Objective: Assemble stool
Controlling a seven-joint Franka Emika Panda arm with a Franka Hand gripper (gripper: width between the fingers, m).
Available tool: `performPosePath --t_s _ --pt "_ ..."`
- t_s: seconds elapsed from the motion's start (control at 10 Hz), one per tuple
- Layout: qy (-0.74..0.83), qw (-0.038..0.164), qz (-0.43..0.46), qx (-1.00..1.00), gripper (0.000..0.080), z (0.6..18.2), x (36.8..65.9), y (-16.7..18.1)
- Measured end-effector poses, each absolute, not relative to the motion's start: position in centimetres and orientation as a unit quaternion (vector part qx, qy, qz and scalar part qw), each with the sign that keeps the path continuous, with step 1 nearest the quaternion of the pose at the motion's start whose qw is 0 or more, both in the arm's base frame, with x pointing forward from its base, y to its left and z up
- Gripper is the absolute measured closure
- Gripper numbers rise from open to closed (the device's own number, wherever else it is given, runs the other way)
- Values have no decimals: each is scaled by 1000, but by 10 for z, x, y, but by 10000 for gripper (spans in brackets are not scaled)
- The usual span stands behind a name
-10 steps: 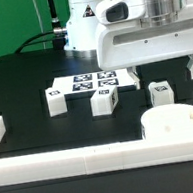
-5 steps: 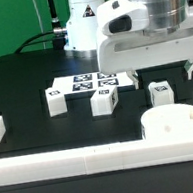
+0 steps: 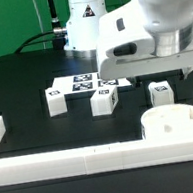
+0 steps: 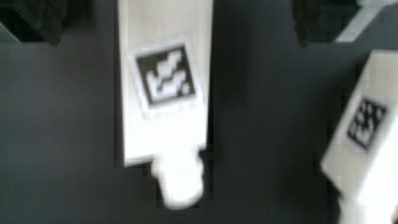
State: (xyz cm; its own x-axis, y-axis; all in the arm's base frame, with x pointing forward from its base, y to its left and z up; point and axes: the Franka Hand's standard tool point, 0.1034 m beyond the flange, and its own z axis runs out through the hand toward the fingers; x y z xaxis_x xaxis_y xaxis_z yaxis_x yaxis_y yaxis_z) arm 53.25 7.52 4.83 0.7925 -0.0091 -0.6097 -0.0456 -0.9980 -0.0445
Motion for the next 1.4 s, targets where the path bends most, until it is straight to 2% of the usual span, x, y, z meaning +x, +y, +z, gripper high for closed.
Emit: performPosePath --t_s 0.2,0.5,0.8,1.1,1.4 --pt "8 28 393 -919 150 46 523 74" --pt "0 31 451 -892 150 35 522 71" --pt "-1 33 434 -900 150 30 529 72" --pt "0 32 439 -898 150 15 527 72" --pt "-2 32 437 -899 150 6 526 76"
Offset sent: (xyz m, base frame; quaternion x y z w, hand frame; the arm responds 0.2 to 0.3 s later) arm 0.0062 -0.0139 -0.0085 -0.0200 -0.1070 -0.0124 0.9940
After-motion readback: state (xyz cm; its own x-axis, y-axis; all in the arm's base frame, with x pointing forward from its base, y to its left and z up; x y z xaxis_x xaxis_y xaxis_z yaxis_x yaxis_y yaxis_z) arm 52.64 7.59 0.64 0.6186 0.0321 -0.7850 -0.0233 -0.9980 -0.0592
